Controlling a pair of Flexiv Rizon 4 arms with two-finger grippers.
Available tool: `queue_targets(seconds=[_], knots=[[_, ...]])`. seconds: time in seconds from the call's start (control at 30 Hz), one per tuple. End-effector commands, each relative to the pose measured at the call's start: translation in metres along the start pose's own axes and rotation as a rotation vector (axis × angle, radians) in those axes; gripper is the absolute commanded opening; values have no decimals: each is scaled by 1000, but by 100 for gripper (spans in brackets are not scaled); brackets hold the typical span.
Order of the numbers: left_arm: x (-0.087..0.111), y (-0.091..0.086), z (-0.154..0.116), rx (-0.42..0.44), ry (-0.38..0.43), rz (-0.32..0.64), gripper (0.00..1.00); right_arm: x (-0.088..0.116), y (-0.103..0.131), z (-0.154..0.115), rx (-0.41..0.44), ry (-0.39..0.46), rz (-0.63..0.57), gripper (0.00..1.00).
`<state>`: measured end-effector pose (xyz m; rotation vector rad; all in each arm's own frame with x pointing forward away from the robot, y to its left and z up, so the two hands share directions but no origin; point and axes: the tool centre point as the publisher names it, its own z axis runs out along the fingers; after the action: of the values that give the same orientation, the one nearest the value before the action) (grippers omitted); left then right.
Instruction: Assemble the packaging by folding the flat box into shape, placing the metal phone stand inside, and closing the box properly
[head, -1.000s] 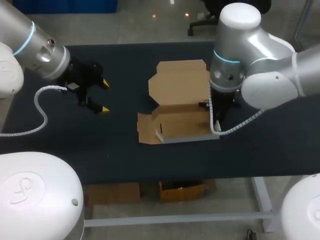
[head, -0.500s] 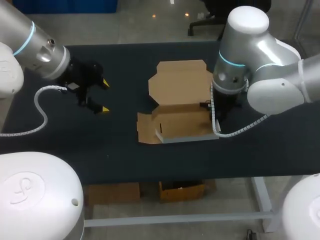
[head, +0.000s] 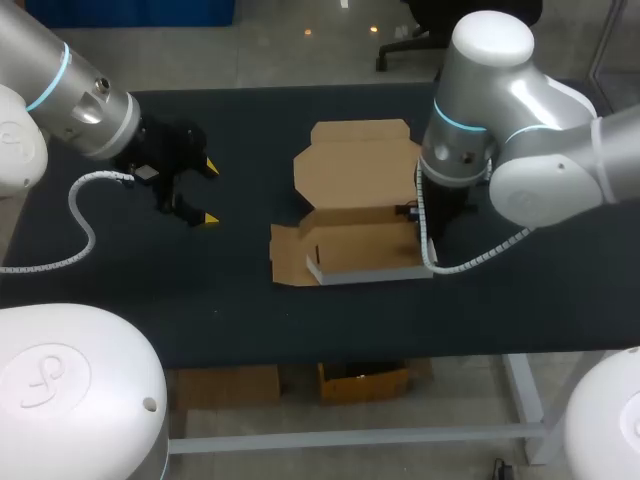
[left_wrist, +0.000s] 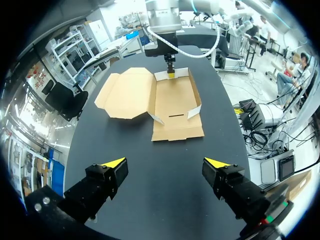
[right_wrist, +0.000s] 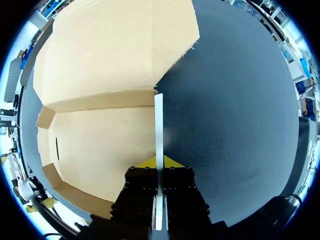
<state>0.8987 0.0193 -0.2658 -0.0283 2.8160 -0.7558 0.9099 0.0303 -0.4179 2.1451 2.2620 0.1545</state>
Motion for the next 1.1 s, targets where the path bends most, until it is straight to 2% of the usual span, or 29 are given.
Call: queue_targets(seconds=[0.03,0.4,1.1], knots=[[0,-1,-1,-4,0,0,100,7,5,-4,31,-18,-12,0],[0,-1,-1,-4,0,0,100,11,-3,-4,125,-135,38,0],[0,-1,-1,-4,0,0,100,6,-9,-8,157,-281,99,0]])
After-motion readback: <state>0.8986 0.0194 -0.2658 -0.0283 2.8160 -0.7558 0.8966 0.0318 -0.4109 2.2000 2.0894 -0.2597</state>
